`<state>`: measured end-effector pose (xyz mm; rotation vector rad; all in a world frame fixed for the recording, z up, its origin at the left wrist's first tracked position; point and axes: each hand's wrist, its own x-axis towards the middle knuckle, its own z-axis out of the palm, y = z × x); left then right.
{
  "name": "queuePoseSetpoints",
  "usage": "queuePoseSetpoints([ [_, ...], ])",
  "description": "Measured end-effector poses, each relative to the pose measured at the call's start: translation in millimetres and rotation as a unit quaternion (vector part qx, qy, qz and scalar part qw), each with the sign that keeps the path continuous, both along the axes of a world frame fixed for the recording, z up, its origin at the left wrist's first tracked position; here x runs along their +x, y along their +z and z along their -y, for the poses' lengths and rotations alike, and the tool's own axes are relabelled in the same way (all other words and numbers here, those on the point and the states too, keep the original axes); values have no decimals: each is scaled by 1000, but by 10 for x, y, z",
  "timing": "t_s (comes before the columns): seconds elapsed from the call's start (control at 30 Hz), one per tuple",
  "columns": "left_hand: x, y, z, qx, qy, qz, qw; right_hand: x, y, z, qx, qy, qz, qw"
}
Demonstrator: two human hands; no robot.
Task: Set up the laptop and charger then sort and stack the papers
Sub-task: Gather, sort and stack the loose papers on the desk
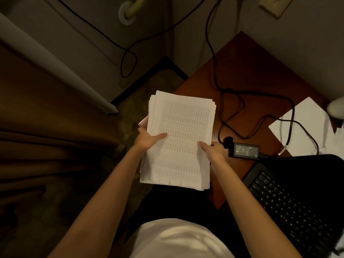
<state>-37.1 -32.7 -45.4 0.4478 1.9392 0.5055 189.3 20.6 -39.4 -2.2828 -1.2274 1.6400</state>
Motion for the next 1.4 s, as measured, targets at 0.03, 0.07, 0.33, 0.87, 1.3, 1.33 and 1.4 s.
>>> queuePoseSetpoints([
  [0.03, -48, -14, 19, 16, 8, 12, 1000, -30, -31, -6, -6, 10, 7, 1000],
  [0.07, -89, -20, 36, 32, 17, 33, 999, -70, -58, -2, -7, 26, 20, 999],
  [0.33, -47, 148, 199, 202, -45, 67, 976, -94, -80, 221, -5, -101, -172, 980],
  [0.87, 365, 938, 3, 561, 27, 19, 827, 58, 963, 243, 517, -91, -270, 807],
  [1.3, 293, 1247, -223, 649, 22, -22, 760, 144, 274, 199, 547, -51, -337, 765],
  [1.33, 309, 1341, -234, 639, 43, -19, 768, 116, 296, 201, 551, -48, -336, 762],
  [1.4, 338, 1473, -270, 634, 80, -11, 769, 84, 317, 219, 563, -44, -330, 756],
])
